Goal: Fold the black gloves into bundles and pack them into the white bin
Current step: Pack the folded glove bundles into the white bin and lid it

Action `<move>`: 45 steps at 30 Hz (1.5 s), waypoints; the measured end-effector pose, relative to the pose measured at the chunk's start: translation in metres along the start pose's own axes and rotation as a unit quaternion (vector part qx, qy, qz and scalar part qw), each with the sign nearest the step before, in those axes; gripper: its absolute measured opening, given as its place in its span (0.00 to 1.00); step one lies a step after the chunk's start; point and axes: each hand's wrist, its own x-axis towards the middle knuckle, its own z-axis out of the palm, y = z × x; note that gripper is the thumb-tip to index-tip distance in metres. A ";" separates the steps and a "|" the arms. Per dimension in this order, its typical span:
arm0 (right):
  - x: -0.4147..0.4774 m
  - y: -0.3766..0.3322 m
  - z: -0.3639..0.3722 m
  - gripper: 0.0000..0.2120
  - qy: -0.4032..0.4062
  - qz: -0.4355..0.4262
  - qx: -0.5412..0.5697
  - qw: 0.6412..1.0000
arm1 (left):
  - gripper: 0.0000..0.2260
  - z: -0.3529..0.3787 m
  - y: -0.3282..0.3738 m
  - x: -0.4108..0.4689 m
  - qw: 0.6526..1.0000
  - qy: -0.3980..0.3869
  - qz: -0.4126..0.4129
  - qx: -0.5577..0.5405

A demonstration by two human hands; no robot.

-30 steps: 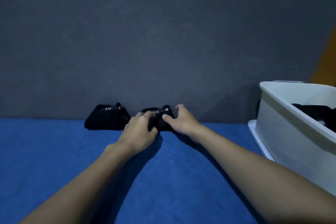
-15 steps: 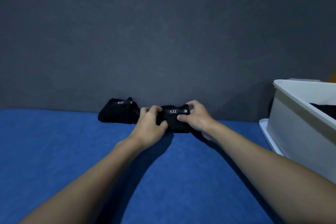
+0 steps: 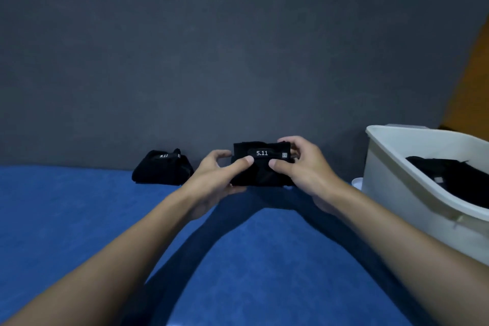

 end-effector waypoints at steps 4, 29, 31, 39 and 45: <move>-0.013 -0.028 -0.017 0.19 -0.008 -0.039 -0.009 0.999 | 0.19 0.016 0.019 -0.014 0.994 -0.002 0.079 -0.073; -0.058 -0.086 -0.164 0.33 0.062 -0.096 0.037 0.993 | 0.19 0.179 0.078 -0.041 0.982 -0.162 0.102 -0.004; -0.057 -0.085 -0.182 0.35 0.075 -0.102 0.015 0.992 | 0.11 0.194 0.081 -0.035 0.979 -0.180 0.100 0.001; -0.050 -0.073 -0.234 0.37 0.099 -0.038 -0.010 0.994 | 0.15 0.256 0.079 -0.016 0.984 -0.151 0.093 -0.029; -0.034 -0.063 -0.246 0.37 0.112 0.041 -0.002 0.993 | 0.14 0.261 0.062 0.011 0.983 -0.105 0.125 0.082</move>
